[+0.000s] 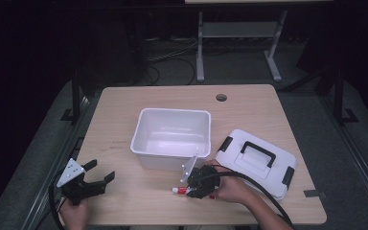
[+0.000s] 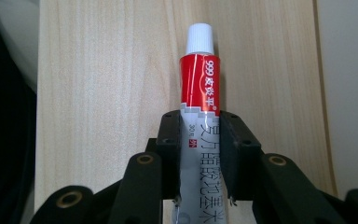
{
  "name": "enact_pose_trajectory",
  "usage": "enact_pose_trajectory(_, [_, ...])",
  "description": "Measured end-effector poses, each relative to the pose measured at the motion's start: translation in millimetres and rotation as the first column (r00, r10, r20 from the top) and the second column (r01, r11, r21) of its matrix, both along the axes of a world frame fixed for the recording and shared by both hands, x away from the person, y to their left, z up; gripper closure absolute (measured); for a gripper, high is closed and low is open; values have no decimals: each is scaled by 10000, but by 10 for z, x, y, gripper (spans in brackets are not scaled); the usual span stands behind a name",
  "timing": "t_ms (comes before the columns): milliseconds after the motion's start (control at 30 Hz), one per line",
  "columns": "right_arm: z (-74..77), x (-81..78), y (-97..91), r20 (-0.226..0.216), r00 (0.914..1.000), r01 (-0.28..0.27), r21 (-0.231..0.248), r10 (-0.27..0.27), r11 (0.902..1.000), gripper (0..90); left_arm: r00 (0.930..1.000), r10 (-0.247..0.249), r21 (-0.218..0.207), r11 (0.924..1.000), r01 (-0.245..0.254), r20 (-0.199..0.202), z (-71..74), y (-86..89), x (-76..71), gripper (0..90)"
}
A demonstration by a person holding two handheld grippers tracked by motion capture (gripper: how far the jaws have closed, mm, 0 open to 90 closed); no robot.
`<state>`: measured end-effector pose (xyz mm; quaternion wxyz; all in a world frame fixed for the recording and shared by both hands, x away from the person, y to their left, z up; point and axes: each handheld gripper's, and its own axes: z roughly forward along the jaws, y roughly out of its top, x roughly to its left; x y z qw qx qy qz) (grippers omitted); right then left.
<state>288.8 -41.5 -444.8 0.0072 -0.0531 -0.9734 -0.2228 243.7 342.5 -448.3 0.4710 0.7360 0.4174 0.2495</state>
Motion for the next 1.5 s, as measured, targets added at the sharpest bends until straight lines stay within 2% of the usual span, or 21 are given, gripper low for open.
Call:
enact_pose_trajectory(167, [6,-10,3,79,10000,-18,-46,18,10000,711,10000,21,-29,10000,-21,-2,0,8,0,137])
enact_pose_trajectory(300, [32,-29,0,-24,9999,-109,-14,109,9999,711,10000,33,-57,10000,-33,-17,-1,8,2,137])
enact_pose_trajectory(600, [205,-69,-69,-369,9990,-237,376,251,9990,712,10000,11,-35,10000,-11,-21,-3,-4,6,137])
enact_pose_trajectory(700, [275,-77,-88,-301,9992,-249,159,254,9996,711,10000,7,-45,10000,-7,-29,-5,-7,9,137])
enact_pose_trajectory(1033, [586,-83,-28,-86,9977,-668,-108,667,9977,711,10000,33,-79,10000,-33,-11,-2,7,4,137])
enact_pose_trajectory(1500, [1088,-34,79,441,9941,-993,85,988,9950,711,10000,49,-101,9999,-50,-34,-2,7,5,137])
